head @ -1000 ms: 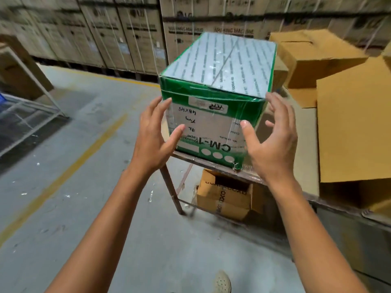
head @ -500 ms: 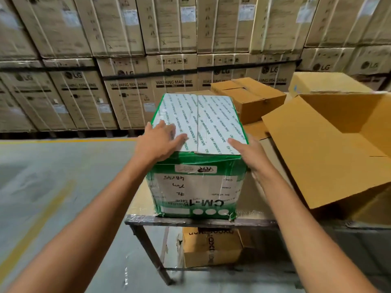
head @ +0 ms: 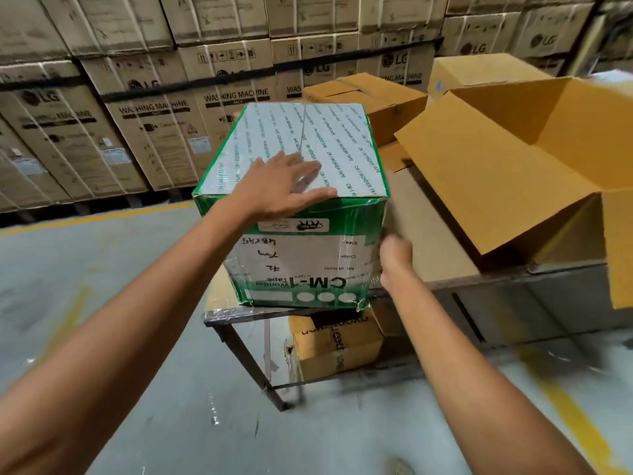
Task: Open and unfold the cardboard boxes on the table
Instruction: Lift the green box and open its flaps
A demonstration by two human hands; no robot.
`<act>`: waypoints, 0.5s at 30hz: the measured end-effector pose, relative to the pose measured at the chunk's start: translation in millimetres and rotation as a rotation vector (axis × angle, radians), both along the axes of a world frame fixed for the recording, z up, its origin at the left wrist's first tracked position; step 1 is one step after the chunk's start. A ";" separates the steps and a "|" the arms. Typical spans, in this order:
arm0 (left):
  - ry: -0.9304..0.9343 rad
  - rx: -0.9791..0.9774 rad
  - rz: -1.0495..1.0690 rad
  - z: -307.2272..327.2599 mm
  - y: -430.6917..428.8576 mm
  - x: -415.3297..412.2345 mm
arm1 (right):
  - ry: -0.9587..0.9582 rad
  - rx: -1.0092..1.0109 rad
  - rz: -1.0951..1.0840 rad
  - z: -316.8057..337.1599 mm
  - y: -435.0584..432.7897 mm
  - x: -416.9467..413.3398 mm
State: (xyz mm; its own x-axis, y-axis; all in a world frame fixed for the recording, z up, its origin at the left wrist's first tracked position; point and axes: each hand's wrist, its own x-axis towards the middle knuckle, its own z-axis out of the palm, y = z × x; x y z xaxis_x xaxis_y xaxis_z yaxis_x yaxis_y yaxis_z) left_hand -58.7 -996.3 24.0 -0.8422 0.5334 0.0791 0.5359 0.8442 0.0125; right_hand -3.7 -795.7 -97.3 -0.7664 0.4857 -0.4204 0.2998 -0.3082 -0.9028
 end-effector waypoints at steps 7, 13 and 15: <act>0.055 -0.011 -0.010 -1.7 -11.3 6.0 | -0.275 -0.360 -0.001 -60.6 -25.6 40.3; -0.032 0.156 -0.022 12.9 -13.4 11.2 | -0.315 -0.509 -0.033 -58.9 -15.9 36.1; -0.107 0.294 -0.053 22.1 -18.3 14.1 | -0.279 -0.511 -0.053 -52.1 -8.0 34.3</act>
State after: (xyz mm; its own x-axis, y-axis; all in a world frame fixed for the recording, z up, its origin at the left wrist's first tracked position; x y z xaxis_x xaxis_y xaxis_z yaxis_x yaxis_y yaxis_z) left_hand -44.6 -1014.6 46.1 -0.8254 0.5446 0.1487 0.5618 0.7669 0.3101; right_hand 30.6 -803.7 -149.4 -0.5729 0.2030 -0.7941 0.4774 -0.7049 -0.5246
